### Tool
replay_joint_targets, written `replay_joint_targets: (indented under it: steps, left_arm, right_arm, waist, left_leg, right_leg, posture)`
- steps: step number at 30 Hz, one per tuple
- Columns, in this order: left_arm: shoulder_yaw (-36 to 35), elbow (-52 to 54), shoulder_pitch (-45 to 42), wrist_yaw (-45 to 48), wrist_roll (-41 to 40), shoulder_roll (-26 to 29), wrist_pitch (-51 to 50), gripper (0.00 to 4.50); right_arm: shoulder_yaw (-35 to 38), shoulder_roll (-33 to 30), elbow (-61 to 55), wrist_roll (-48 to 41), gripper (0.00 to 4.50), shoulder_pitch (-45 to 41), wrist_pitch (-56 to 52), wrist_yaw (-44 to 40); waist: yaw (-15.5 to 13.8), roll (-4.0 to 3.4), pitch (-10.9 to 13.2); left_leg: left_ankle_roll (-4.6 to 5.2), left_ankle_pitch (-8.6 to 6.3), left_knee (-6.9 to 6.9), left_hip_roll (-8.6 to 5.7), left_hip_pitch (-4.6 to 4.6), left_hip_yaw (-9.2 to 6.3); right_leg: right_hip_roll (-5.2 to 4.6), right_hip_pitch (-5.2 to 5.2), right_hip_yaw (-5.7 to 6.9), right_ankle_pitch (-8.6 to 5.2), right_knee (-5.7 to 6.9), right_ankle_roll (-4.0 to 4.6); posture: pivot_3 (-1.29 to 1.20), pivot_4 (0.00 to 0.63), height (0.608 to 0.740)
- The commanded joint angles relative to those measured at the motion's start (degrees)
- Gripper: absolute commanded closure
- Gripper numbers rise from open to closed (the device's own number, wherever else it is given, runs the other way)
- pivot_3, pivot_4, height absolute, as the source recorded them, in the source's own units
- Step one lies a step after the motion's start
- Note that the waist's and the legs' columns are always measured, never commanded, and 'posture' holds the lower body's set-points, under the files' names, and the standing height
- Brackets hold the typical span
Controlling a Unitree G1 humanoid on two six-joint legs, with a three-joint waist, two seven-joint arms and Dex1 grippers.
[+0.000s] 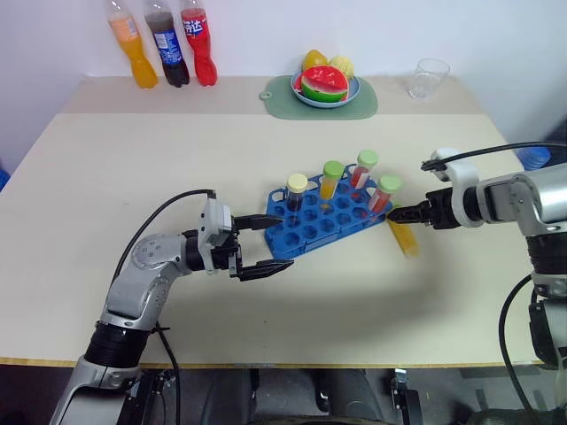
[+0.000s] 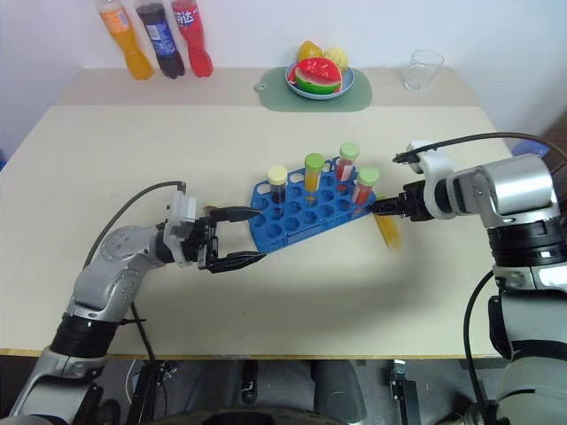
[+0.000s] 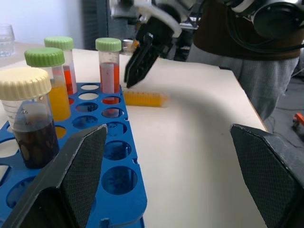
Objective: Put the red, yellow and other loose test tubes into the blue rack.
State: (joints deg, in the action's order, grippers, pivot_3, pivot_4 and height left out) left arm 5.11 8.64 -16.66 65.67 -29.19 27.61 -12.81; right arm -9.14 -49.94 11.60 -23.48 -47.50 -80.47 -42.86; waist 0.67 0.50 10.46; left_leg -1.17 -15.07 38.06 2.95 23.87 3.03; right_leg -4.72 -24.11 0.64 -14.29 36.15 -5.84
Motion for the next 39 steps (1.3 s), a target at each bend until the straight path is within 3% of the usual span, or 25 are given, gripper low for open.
replay_joint_targets:
  steps: [1, 11, 14, 16, 18, 23, 27, 32, 35, 39]
  left_arm:
    - [-0.8, 3.4, 1.0, -0.7, -0.3, 0.5, 0.5, 0.23]
    - [-1.1, 5.7, 3.2, -2.5, -0.9, 1.0, -0.3, 0.23]
    - [-1.0, 6.2, 3.8, -2.8, -1.0, 1.1, -0.5, 0.23]
    - [-1.0, 6.3, 3.9, -2.9, -1.0, 1.1, -0.6, 0.23]
    - [-1.0, 6.3, 4.0, -3.0, -1.0, 1.1, -0.6, 0.23]
    - [-0.9, 5.5, 3.2, -2.7, -1.0, 1.0, -0.7, 0.23]
    - [-0.7, 4.2, 2.0, -2.1, -0.9, 0.9, -0.4, 0.23]
    - [-0.3, 2.5, 0.7, -1.0, -0.7, 0.8, 0.1, 0.23]
    - [0.0, 1.0, -0.6, -0.1, -0.5, 0.6, 0.5, 0.23]
    - [0.2, -0.6, -1.9, 1.0, -0.5, 0.2, 1.1, 0.23]
  right_arm:
    - [-2.1, -0.2, 3.8, 1.8, 1.07, -2.4, 3.2, -1.6]
    - [-7.5, 4.4, 18.0, 7.7, 1.07, -8.1, 10.4, -4.4]
    - [-10.8, 4.2, 17.9, 9.7, 1.97, -7.4, 12.1, -7.2]
    - [-12.8, 3.4, 16.0, 10.9, 2.98, -5.6, 13.2, -9.1]
    - [-13.7, 2.4, 13.8, 11.5, 3.68, -4.3, 13.7, -10.9]
    - [-15.0, -6.2, 2.4, 16.7, 3.69, 5.0, 26.0, -13.7]
    - [-6.2, -12.4, -7.5, 16.2, 3.69, 19.6, 39.1, -13.0]
    - [7.4, -14.8, -18.0, 13.6, 3.69, 37.2, 44.7, -12.4]
    - [18.5, -10.2, -26.9, 8.6, 3.69, 47.6, 49.9, -12.5]
    - [25.0, 0.3, -37.9, 2.3, 3.69, 52.0, 59.4, -11.3]
  waist:
    - [0.0, 0.00, 0.0]
    - [0.3, 0.01, 0.0]
    - [0.2, 0.01, 0.0]
    - [0.2, 0.03, 0.0]
    - [0.1, 0.04, -0.1]
    - [-1.1, 0.08, -0.1]
    - [-2.5, 0.13, -0.1]
    - [-3.3, 0.16, -0.1]
    - [-3.6, 0.21, -0.2]
    - [-1.9, 0.30, -0.2]
  left_leg:
    - [0.00, 0.00, 0.01, 0.00, 0.10, 0.01]
    - [0.00, 0.01, 0.07, 0.01, 0.22, 0.02]
    - [0.00, 0.01, 0.07, 0.00, 0.22, 0.03]
    - [0.00, 0.01, 0.07, 0.00, 0.22, 0.03]
    - [0.00, 0.01, 0.07, 0.01, 0.22, 0.02]
    - [0.00, 0.00, 0.08, 0.00, 0.24, -0.02]
    - [0.00, 0.00, 0.12, -0.07, 0.31, -0.08]
    - [0.01, -0.01, 0.19, -0.16, 0.37, -0.16]
    - [0.01, -0.01, 0.19, -0.17, 0.36, -0.26]
    - [0.01, 0.00, 0.16, -0.09, 0.21, -0.29]
  right_leg:
    - [0.00, -0.11, 0.00, 0.01, 0.02, -0.01]
    - [0.02, -0.28, 0.00, 0.03, 0.08, -0.03]
    - [0.02, -0.27, 0.00, 0.04, 0.08, -0.02]
    - [0.02, -0.27, 0.00, 0.04, 0.08, -0.02]
    - [0.02, -0.27, 0.00, 0.04, 0.08, -0.02]
    - [0.01, -0.23, 0.02, 0.04, 0.05, -0.04]
    - [0.01, -0.13, 0.01, 0.02, -0.04, -0.03]
    - [0.00, -0.03, -0.01, 0.01, -0.11, -0.05]
    - [0.04, -0.01, 0.00, 0.01, -0.08, -0.05]
    - [0.17, 0.01, -0.03, 0.02, -0.03, -0.07]
  posture:
    - [0.00, 0.150, 0.740]
    - [0.00, 0.150, 0.740]
    - [0.00, 0.150, 0.740]
    - [0.00, 0.150, 0.740]
    - [0.00, 0.150, 0.740]
    - [0.00, 0.150, 0.740]
    - [0.00, 0.150, 0.740]
    - [0.00, 0.150, 0.740]
    - [0.00, 0.150, 0.740]
    - [0.00, 0.150, 0.740]
